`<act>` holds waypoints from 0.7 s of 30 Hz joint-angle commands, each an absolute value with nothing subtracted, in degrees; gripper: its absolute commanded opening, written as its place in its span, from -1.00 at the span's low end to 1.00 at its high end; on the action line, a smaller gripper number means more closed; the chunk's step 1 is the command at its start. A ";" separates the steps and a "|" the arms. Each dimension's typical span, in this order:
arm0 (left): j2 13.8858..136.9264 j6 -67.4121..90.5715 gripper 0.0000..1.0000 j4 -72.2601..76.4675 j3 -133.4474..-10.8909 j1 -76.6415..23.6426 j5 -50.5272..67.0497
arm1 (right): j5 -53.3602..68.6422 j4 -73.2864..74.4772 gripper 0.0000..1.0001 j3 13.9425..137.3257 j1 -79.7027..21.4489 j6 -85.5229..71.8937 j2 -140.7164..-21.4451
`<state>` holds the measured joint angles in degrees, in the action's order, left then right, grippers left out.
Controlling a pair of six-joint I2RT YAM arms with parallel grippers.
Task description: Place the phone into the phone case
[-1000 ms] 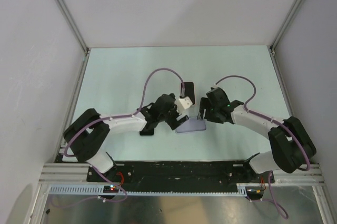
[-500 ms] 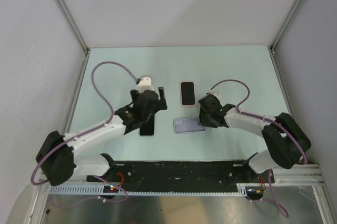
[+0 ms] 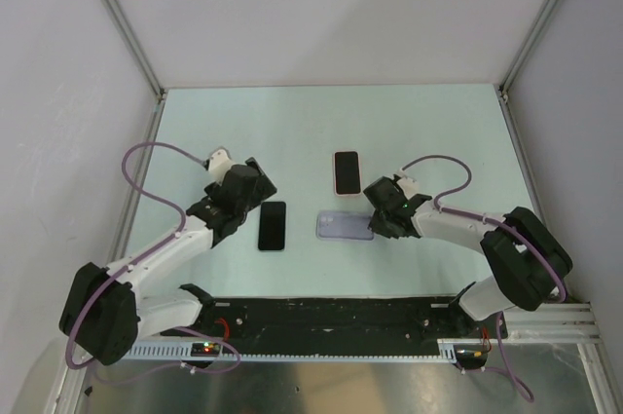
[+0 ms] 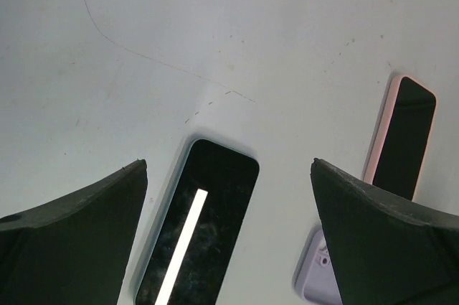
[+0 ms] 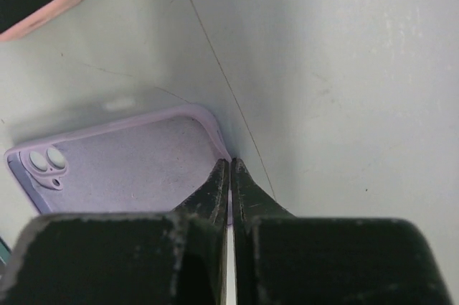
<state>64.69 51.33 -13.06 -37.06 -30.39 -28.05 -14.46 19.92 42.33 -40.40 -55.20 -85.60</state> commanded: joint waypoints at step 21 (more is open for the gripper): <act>81.07 36.03 0.99 -22.68 -44.47 -34.71 -23.92 | -17.37 13.22 0.61 41.57 -46.31 -77.07 -81.65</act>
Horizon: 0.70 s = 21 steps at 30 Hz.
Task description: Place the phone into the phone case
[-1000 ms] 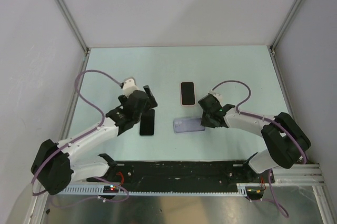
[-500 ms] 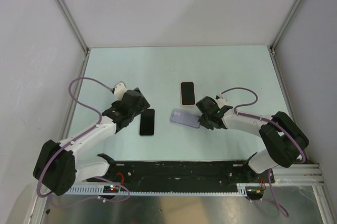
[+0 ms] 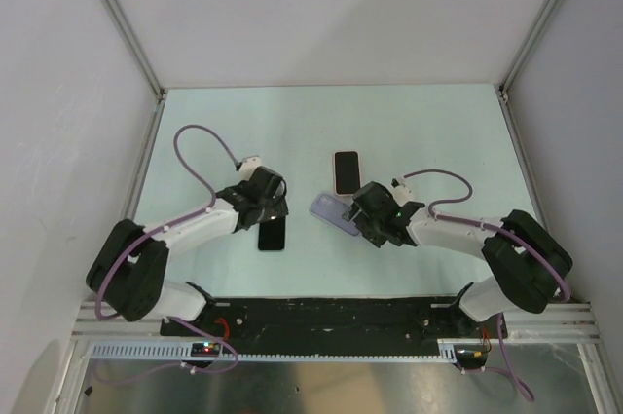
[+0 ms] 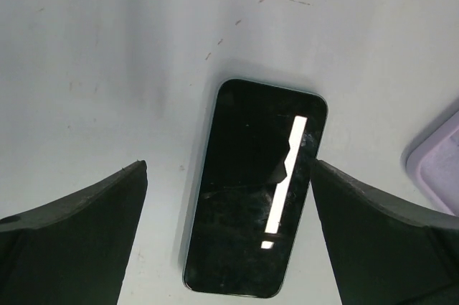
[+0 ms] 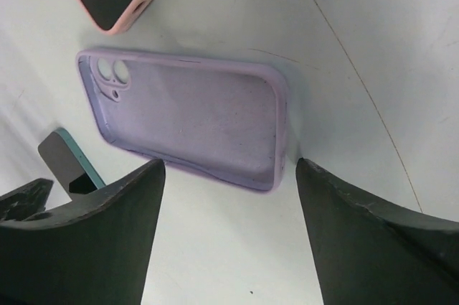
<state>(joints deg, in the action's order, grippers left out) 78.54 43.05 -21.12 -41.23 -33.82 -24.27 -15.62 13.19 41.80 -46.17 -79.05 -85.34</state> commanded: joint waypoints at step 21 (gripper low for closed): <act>88.80 30.33 0.85 -24.09 -45.29 -37.62 -18.36 | -18.23 16.25 0.64 41.24 -42.62 -57.39 -69.34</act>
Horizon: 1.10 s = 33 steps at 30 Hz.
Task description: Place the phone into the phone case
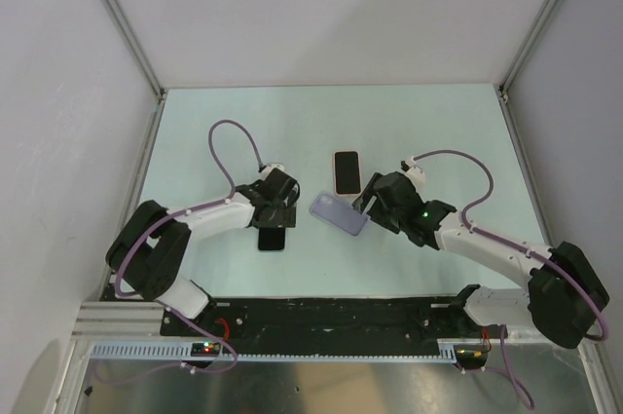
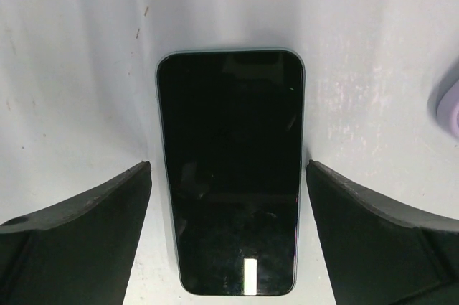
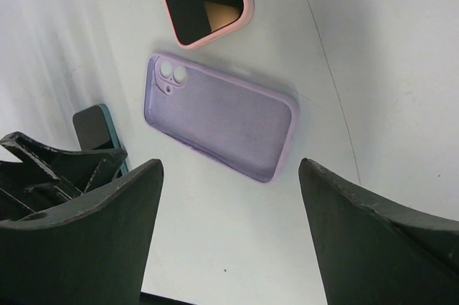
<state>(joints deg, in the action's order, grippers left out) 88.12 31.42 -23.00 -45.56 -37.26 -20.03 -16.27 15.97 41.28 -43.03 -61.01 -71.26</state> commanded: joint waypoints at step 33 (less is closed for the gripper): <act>83.82 20.55 -0.01 -21.83 -43.92 -57.69 5.24 | -8.75 17.21 0.60 41.92 -38.52 -41.25 -74.35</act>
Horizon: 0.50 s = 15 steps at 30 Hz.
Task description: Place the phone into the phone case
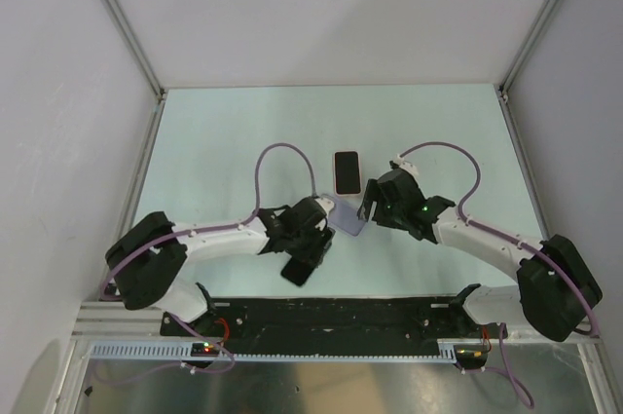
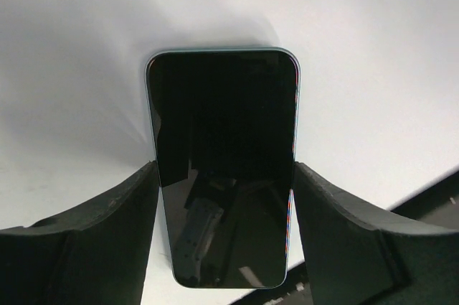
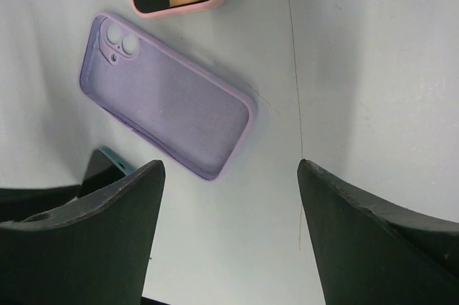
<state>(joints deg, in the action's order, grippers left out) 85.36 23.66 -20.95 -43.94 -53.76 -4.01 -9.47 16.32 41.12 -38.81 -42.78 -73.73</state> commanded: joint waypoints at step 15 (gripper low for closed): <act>95.71 5.87 -0.08 -24.42 -58.22 -63.64 7.09 | -9.34 20.45 0.60 33.91 -29.17 -46.69 -63.75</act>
<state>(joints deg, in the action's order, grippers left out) 93.32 12.56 -23.49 -53.04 -62.48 7.31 -8.49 18.92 36.23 -32.47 -44.51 -69.93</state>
